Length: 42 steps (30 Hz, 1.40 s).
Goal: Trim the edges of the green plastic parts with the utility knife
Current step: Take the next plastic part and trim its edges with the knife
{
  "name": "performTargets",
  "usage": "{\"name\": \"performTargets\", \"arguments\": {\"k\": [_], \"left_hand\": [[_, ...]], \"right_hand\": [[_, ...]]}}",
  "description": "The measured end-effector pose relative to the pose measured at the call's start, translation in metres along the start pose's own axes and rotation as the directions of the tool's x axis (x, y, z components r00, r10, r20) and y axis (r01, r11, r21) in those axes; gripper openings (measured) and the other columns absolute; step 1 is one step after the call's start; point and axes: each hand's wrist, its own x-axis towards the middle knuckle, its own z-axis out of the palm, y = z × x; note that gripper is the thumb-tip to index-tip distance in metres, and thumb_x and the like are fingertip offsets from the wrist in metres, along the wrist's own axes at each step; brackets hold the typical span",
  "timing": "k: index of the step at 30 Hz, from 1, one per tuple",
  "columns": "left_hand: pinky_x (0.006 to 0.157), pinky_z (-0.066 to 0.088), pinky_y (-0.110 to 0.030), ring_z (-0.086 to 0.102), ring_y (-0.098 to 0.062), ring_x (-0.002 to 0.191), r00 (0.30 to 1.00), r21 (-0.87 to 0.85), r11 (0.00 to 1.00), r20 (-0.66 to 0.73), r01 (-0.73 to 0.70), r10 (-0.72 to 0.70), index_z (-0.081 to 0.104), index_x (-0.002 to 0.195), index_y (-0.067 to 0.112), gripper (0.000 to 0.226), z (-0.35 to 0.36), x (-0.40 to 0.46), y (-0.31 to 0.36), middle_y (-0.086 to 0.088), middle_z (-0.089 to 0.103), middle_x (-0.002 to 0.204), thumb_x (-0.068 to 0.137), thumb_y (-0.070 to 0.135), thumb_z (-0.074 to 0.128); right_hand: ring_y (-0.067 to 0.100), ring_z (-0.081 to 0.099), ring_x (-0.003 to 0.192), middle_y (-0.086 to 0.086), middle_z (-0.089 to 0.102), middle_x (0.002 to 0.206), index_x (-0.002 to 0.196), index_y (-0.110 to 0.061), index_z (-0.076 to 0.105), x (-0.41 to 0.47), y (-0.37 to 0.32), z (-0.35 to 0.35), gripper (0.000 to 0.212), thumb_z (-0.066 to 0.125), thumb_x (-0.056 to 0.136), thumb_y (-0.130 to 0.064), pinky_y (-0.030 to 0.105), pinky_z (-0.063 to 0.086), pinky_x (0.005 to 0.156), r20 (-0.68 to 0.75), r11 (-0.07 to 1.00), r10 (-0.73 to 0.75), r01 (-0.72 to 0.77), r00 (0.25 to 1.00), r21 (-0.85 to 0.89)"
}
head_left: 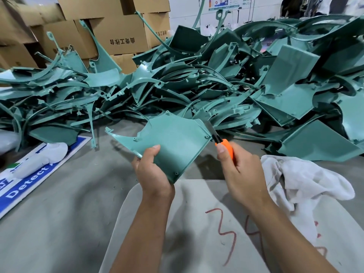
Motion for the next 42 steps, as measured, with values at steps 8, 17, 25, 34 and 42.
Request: {"name": "performTargets", "arguments": {"k": [8, 17, 25, 34, 42], "left_hand": [[0.083, 0.061, -0.033, 0.075, -0.020, 0.100, 1.000, -0.041, 0.999, -0.022, -0.004, 0.003, 0.061, 0.130, 0.005, 0.043, 0.003, 0.002, -0.003, -0.004, 0.078, 0.110, 0.087, 0.005, 0.065], [0.072, 0.060, -0.026, 0.076, -0.013, 0.092, 0.998, -0.055, 0.997, -0.049, -0.053, 0.050, 0.066, 0.108, 0.016, 0.018, 0.005, 0.004, -0.002, 0.003, 0.080, 0.097, 0.098, 0.002, 0.062], [0.067, 0.061, -0.028, 0.076, -0.018, 0.093, 0.996, -0.093, 0.995, -0.083, -0.021, 0.013, 0.068, 0.113, 0.014, 0.017, 0.001, 0.008, 0.003, -0.002, 0.079, 0.105, 0.096, 0.010, 0.067], [0.085, 0.062, -0.040, 0.074, -0.025, 0.106, 0.972, -0.183, 0.959, 0.128, 0.216, -0.195, 0.062, 0.126, 0.008, 0.030, 0.011, -0.005, -0.005, -0.011, 0.076, 0.117, 0.096, 0.010, 0.062], [0.103, 0.052, -0.034, 0.060, -0.026, 0.131, 0.763, -0.022, 0.841, 0.434, 0.541, -0.479, 0.056, 0.137, 0.009, 0.048, 0.007, -0.014, -0.006, -0.008, 0.067, 0.133, 0.091, 0.015, 0.069]], "right_hand": [[0.013, 0.042, 0.048, -0.007, 0.040, 0.051, 0.069, -0.031, 0.033, -0.004, -0.004, 0.001, 0.046, 0.040, 0.103, -0.060, 0.034, 0.029, 0.051, 0.088, 0.984, -0.124, 0.134, 0.988, -0.121], [0.007, 0.047, 0.049, -0.011, 0.046, 0.052, 0.069, -0.035, 0.037, -0.010, -0.007, 0.004, 0.047, 0.029, 0.098, -0.071, 0.019, 0.022, 0.049, 0.278, 0.935, -0.211, 0.276, 0.937, -0.222], [0.008, 0.048, 0.055, -0.014, 0.047, 0.054, 0.067, -0.040, 0.042, -0.009, -0.007, 0.002, 0.042, 0.041, 0.095, -0.070, 0.029, 0.031, 0.058, 0.455, 0.924, -0.249, 0.350, 0.855, -0.152], [0.008, 0.044, 0.048, -0.007, 0.052, 0.057, 0.086, -0.022, 0.067, -0.002, -0.008, 0.004, 0.042, 0.079, 0.080, -0.062, 0.017, 0.039, 0.049, 0.194, 0.877, 0.038, -0.126, 0.980, 0.464], [0.021, 0.051, 0.044, 0.011, 0.068, 0.070, 0.080, -0.020, 0.072, 0.012, 0.003, -0.003, 0.019, 0.072, 0.098, -0.026, 0.026, 0.037, 0.039, 0.063, 0.658, 0.303, -0.257, 0.951, 0.708]]}}
